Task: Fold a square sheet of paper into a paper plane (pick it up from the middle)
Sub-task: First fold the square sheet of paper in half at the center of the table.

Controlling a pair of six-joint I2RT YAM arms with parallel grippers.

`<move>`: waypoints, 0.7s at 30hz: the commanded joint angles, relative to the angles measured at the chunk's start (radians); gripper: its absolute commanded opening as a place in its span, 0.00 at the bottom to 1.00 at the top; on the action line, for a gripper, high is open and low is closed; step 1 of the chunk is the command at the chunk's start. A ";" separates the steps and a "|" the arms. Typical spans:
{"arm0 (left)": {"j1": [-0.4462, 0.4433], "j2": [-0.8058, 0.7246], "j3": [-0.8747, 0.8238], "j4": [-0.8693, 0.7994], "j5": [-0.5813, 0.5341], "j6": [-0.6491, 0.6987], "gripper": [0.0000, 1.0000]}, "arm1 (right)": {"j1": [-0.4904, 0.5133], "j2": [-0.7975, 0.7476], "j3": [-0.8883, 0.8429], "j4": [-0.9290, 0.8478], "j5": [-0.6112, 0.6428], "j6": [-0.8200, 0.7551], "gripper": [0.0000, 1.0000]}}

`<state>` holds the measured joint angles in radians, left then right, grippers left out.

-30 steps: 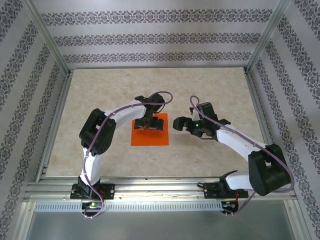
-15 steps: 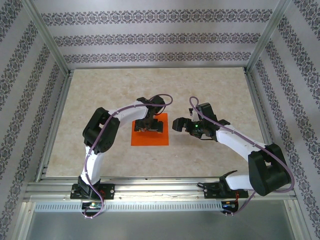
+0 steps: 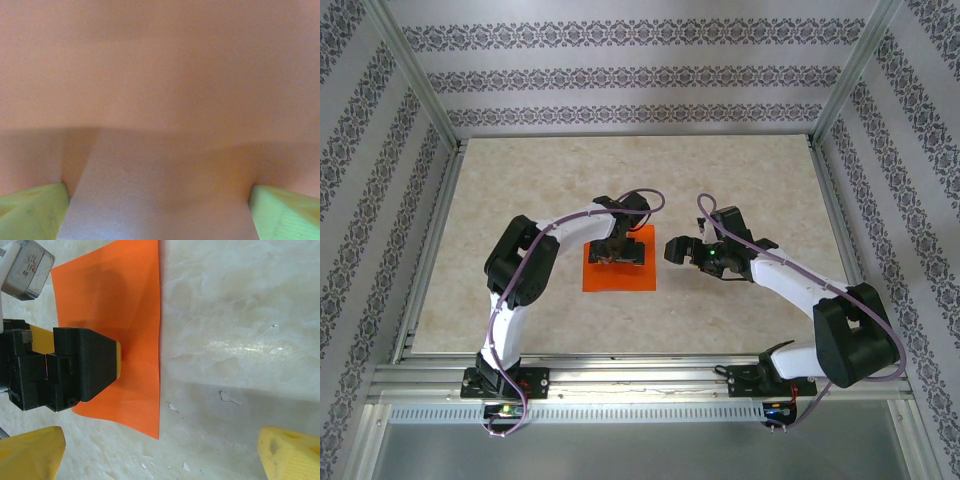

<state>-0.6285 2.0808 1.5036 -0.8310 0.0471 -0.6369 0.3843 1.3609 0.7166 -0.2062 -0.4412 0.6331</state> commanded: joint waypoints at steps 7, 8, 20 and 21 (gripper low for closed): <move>-0.011 0.067 -0.020 -0.003 -0.008 0.006 0.95 | 0.016 -0.003 -0.009 -0.012 0.006 0.016 0.98; -0.013 0.061 -0.022 0.001 -0.016 0.007 0.95 | 0.016 -0.004 -0.010 -0.011 0.004 0.016 0.98; -0.011 -0.011 0.088 -0.055 -0.114 -0.004 1.00 | 0.016 -0.029 -0.009 -0.017 0.007 0.019 0.98; -0.011 -0.010 0.094 -0.049 -0.109 -0.004 1.00 | 0.016 -0.030 -0.011 -0.016 0.007 0.020 0.98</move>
<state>-0.6350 2.0823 1.5597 -0.8425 -0.0200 -0.6327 0.3847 1.3529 0.7166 -0.2073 -0.4412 0.6415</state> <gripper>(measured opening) 0.997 0.982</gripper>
